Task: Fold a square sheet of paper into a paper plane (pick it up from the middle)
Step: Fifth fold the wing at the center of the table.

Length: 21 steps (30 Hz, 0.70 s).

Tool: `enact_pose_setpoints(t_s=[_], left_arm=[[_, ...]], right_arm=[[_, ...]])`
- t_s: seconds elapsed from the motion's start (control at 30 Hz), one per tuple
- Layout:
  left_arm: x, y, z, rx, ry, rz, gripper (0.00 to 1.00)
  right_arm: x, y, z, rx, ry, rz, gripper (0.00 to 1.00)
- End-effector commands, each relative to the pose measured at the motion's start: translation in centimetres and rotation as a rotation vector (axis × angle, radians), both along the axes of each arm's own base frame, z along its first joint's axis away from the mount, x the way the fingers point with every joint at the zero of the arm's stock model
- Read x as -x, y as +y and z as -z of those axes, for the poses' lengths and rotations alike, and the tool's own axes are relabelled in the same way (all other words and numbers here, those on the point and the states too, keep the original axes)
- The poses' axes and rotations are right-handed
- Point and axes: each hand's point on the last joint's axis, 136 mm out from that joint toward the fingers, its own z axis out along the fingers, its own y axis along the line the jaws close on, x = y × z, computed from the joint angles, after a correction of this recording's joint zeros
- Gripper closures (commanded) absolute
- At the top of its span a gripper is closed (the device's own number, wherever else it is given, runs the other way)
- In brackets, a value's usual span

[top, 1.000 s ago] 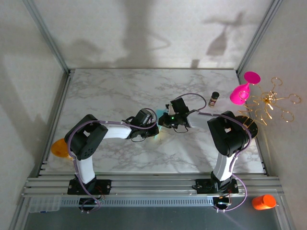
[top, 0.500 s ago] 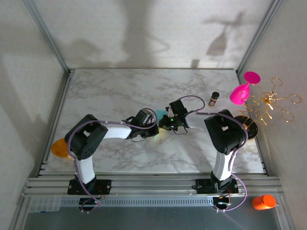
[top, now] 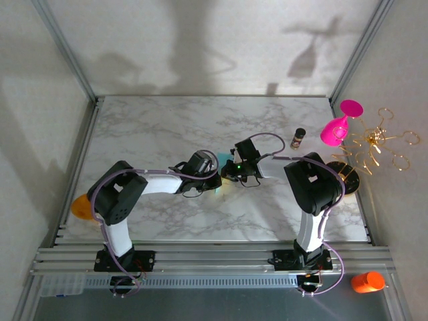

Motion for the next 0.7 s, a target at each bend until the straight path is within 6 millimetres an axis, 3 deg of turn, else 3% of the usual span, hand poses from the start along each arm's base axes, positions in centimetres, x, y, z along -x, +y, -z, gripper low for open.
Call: enact_pose_setpoints(t_s=[0.0,0.67], left_arm=[[-0.2,-0.9,-3.0,0.066,-0.04,0.029,0.92],[2.2,1.4,2.3,-0.084,0.067,0.035,0.92]], right_arm=[[1.2,-2.4,3.8,0.149,0.078,0.046,0.92],[1.3,-2.8,4.8,0.187,0.104,0.055,0.92]])
